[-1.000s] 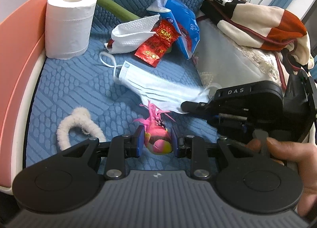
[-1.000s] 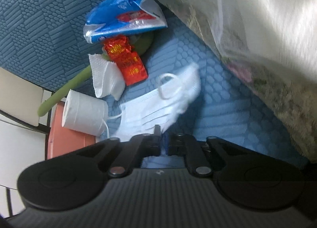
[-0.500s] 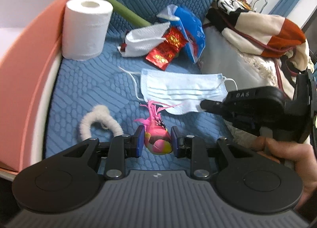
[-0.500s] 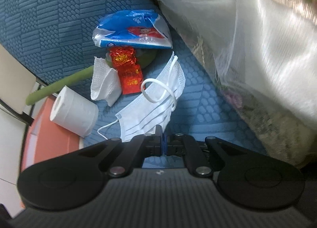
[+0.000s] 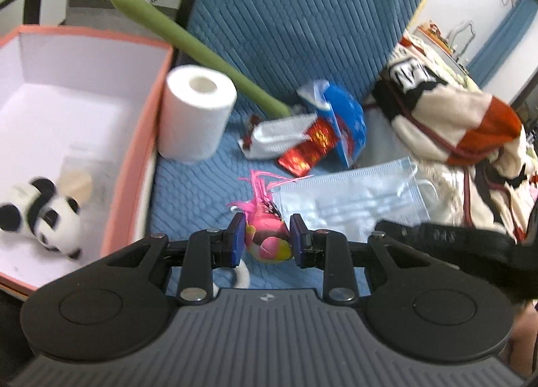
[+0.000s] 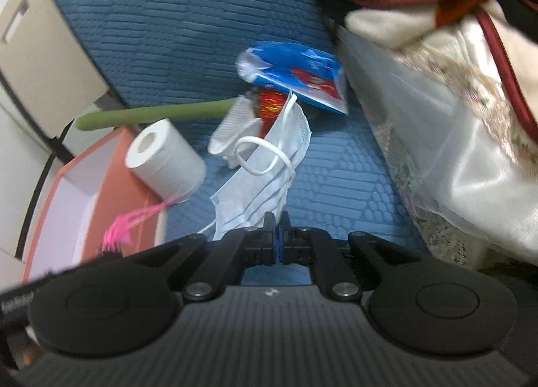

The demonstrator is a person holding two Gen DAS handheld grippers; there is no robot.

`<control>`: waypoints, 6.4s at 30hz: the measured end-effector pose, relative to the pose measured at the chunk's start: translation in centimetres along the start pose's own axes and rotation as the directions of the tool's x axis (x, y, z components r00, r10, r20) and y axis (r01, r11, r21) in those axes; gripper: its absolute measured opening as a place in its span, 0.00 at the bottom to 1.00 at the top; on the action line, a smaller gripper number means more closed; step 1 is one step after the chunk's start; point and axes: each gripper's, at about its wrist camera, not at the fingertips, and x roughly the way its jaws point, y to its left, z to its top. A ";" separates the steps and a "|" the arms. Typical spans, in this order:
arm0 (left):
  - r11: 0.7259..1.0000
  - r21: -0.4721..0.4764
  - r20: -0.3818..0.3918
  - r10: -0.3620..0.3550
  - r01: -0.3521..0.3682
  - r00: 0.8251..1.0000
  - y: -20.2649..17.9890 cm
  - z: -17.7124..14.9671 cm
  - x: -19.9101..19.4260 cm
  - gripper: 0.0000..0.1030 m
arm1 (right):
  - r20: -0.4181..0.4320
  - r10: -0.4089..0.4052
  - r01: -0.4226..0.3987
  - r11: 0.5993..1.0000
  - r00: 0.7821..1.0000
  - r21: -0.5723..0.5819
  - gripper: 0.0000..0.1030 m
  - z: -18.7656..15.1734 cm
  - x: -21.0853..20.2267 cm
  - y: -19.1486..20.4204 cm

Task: Organize soft objects
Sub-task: 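Carry the bird with the left gripper and the mask with the right gripper over the pink box, then open the left gripper dropping the bird while the right gripper drops the mask into the box, then move both grippers back over the chair seat toward the white ring and candy packet, then close the left gripper on the white fluffy ring while the right gripper grasps the red candy packet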

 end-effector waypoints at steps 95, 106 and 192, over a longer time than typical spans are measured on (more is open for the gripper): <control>0.981 0.006 0.173 0.190 -0.194 0.966 12.7 10.1 -19.4 0.48 | 0.082 0.207 -0.153 0.892 0.975 -0.426 0.61 2.0 -5.5 25.0; 0.987 0.062 0.165 0.136 -0.147 0.977 6.3 6.9 -17.4 0.48 | 0.144 0.177 -0.110 0.918 0.974 -0.382 0.61 1.0 -8.4 18.9; 0.935 0.271 -0.063 0.254 -0.228 0.965 -2.1 -4.6 9.1 0.67 | 0.018 0.129 -0.130 0.991 0.991 0.039 0.61 7.8 12.1 -3.6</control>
